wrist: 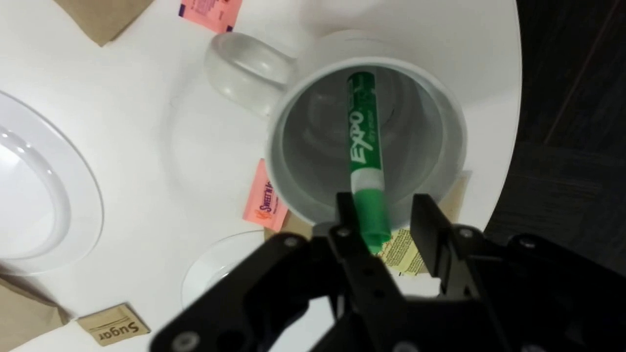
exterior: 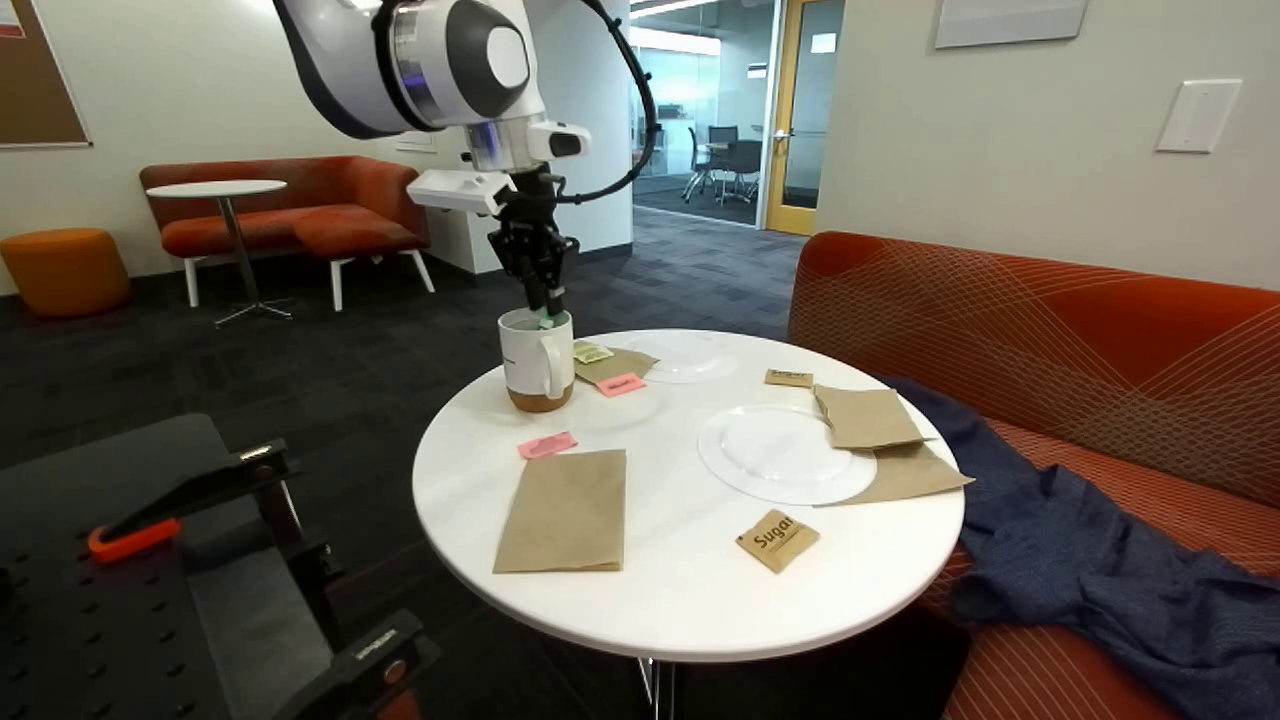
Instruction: Put the marker on the table
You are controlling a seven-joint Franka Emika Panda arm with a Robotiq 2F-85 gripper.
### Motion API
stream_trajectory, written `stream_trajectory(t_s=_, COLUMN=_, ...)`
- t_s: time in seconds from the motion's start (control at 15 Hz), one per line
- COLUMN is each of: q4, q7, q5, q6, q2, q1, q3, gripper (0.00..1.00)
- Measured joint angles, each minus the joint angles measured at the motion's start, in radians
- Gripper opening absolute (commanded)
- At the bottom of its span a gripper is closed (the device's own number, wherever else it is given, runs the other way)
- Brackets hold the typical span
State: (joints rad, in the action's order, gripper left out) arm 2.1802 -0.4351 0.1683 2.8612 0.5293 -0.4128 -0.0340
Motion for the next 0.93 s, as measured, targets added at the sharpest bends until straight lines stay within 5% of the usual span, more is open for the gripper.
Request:
stream_trajectory(t_s=0.6, q4=0.004, q7=0.000, q5=0.003, q6=0.000, q2=-0.004, q1=-0.013, q3=-0.007, gripper=0.05)
stream_trajectory(t_s=0.93, q4=0.043, q7=-0.016, q5=0.031, q6=0.000, q2=-0.037, q1=-0.102, q3=-0.067, gripper=0.05)
